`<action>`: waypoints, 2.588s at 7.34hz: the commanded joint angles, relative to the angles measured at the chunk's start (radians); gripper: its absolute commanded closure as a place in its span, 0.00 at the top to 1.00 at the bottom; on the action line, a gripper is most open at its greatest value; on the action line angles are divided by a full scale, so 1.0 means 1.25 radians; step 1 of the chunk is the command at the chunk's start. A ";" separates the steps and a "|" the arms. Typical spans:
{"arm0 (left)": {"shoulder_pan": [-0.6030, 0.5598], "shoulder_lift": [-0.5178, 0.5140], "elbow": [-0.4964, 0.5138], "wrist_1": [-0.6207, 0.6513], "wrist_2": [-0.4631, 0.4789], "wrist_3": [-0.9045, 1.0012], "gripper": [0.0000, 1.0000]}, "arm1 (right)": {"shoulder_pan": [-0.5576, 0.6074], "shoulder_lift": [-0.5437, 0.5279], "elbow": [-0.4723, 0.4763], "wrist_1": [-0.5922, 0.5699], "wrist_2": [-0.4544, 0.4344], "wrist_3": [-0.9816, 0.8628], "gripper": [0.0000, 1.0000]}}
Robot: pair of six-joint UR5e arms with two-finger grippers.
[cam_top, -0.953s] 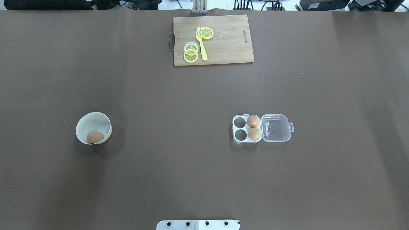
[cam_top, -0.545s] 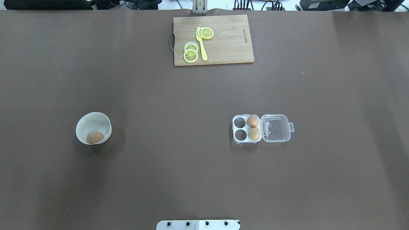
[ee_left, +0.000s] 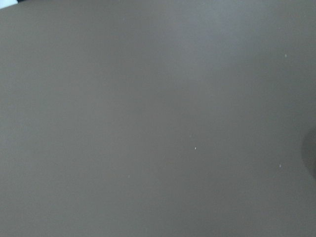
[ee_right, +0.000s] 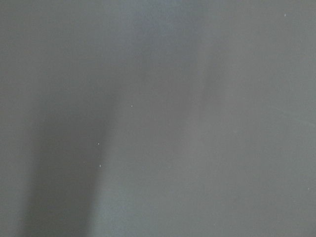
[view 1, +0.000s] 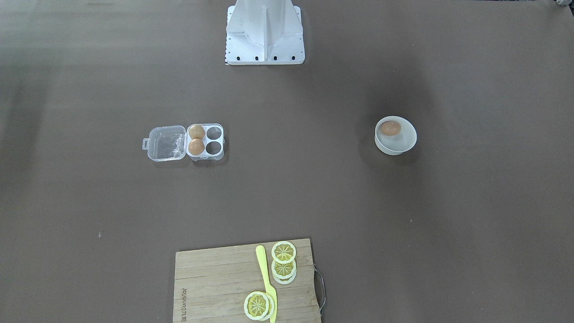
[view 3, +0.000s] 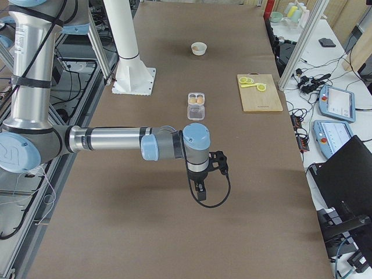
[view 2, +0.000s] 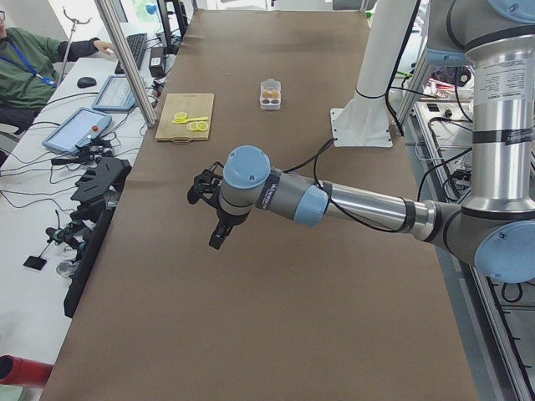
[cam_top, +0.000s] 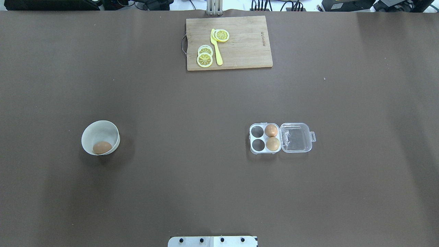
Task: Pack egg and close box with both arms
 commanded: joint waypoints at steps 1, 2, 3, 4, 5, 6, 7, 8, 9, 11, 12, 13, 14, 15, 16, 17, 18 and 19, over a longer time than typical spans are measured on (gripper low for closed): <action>0.008 -0.050 0.015 -0.055 -0.024 -0.038 0.98 | -0.001 0.014 0.007 0.022 0.025 0.051 1.00; 0.019 -0.053 0.019 -0.133 -0.065 -0.050 0.98 | -0.001 0.015 0.008 0.023 0.046 0.066 1.00; 0.129 -0.141 0.022 -0.155 -0.061 -0.048 0.98 | -0.004 0.017 0.009 0.025 0.067 0.087 1.00; 0.164 -0.149 0.020 -0.155 -0.062 -0.077 0.98 | -0.012 0.025 0.009 0.023 0.096 0.128 1.00; 0.186 -0.153 0.019 -0.157 -0.046 -0.082 0.98 | -0.028 0.029 0.018 0.025 0.103 0.180 1.00; 0.243 -0.165 0.016 -0.157 0.006 -0.081 0.98 | -0.050 0.029 0.033 0.025 0.102 0.219 1.00; 0.323 -0.189 0.021 -0.157 0.055 -0.077 0.97 | -0.064 0.029 0.046 0.025 0.102 0.241 1.00; 0.396 -0.208 0.020 -0.157 0.099 -0.074 0.97 | -0.068 0.029 0.052 0.023 0.102 0.240 1.00; 0.471 -0.211 0.022 -0.157 0.169 -0.068 0.96 | -0.071 0.029 0.052 0.023 0.100 0.239 1.00; 0.532 -0.198 0.024 -0.156 0.186 -0.003 0.80 | -0.073 0.029 0.052 0.025 0.099 0.239 1.00; 0.563 -0.178 0.027 -0.157 0.187 0.014 0.75 | -0.073 0.028 0.052 0.025 0.098 0.239 1.00; 0.592 -0.174 0.027 -0.157 0.198 0.015 0.73 | -0.073 0.028 0.052 0.025 0.097 0.239 1.00; 0.626 -0.164 0.027 -0.157 0.199 0.015 0.73 | -0.073 0.028 0.052 0.025 0.097 0.239 1.00; 0.658 -0.155 0.027 -0.159 0.209 0.013 0.73 | -0.073 0.028 0.052 0.025 0.097 0.239 1.00; 0.679 -0.155 0.032 -0.160 0.237 0.013 0.73 | -0.073 0.026 0.052 0.025 0.097 0.239 1.00; 0.681 -0.158 0.046 -0.160 0.241 0.015 0.73 | -0.073 0.028 0.052 0.025 0.095 0.239 1.00; 0.681 -0.155 0.051 -0.172 0.241 0.013 0.71 | -0.073 0.028 0.052 0.025 0.097 0.239 1.00; 0.682 -0.155 0.060 -0.179 0.241 0.013 0.71 | -0.073 0.026 0.052 0.025 0.095 0.239 1.00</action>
